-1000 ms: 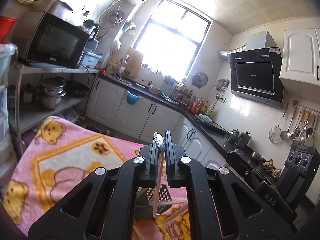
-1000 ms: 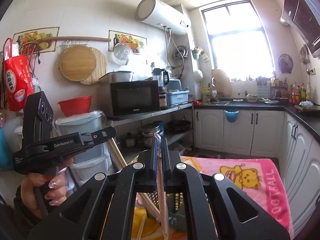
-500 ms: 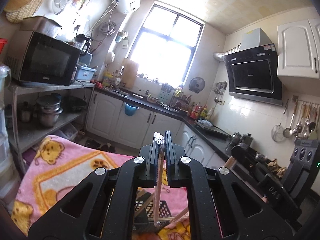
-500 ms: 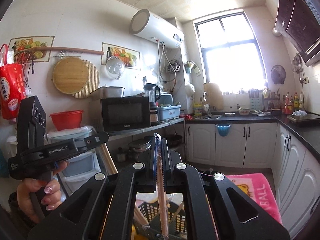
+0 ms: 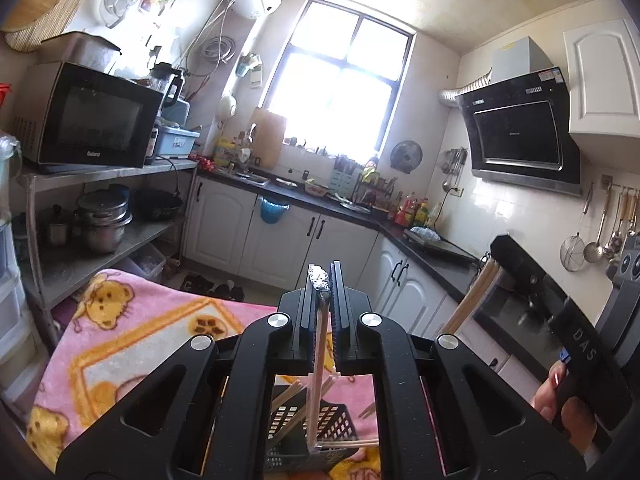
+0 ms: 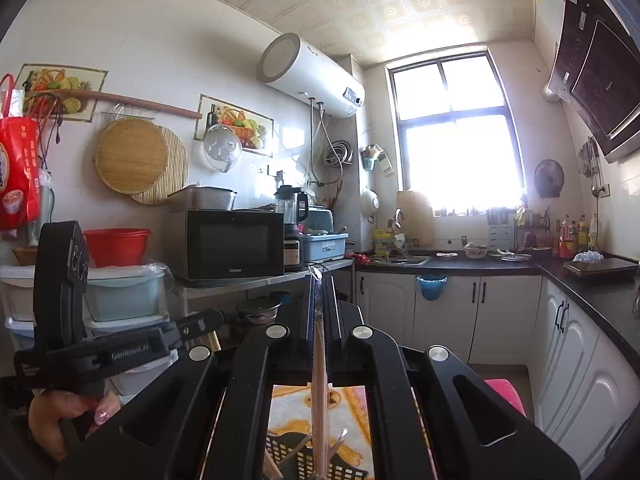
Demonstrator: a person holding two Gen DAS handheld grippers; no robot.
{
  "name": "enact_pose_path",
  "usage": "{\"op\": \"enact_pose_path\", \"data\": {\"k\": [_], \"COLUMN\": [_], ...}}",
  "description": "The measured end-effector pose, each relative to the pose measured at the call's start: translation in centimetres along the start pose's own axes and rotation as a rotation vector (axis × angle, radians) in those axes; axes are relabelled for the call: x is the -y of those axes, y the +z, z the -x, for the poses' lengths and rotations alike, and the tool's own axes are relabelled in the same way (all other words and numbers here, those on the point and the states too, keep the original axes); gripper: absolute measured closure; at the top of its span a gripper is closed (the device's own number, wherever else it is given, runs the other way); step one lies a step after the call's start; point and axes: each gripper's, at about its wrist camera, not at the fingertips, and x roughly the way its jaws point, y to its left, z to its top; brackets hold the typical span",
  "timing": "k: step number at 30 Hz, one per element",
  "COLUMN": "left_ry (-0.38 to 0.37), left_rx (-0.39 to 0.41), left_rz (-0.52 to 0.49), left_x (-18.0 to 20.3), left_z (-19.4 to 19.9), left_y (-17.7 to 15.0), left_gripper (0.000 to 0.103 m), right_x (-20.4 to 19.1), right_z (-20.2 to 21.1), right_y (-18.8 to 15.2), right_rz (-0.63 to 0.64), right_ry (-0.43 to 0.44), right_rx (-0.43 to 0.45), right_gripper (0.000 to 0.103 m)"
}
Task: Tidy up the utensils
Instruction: 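Lift both held chopsticks upright and carry them above the green caddy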
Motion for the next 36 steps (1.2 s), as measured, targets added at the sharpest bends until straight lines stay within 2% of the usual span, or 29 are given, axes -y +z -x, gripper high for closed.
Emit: {"op": "enact_pose_path", "data": {"k": [14, 25, 36], "left_ry": [0.048, 0.080, 0.067], "left_rx": [-0.052, -0.032, -0.065], "left_rz": [0.023, 0.018, 0.039], "left_x": [-1.6, -1.9, -2.4], "left_z": [-2.8, -4.3, -5.8], "left_y": [-3.0, -4.8, -7.2], "left_gripper": [0.100, 0.100, 0.100], "right_x": [1.3, 2.1, 2.5], "right_z": [-3.1, -4.5, -5.4], "right_y": [-3.4, -6.6, -9.3], "right_rz": [-0.024, -0.052, -0.073], "right_ry": [-0.024, -0.047, -0.078], "right_rx": [-0.055, -0.113, -0.173], "right_gripper": [0.099, 0.099, 0.099]}}
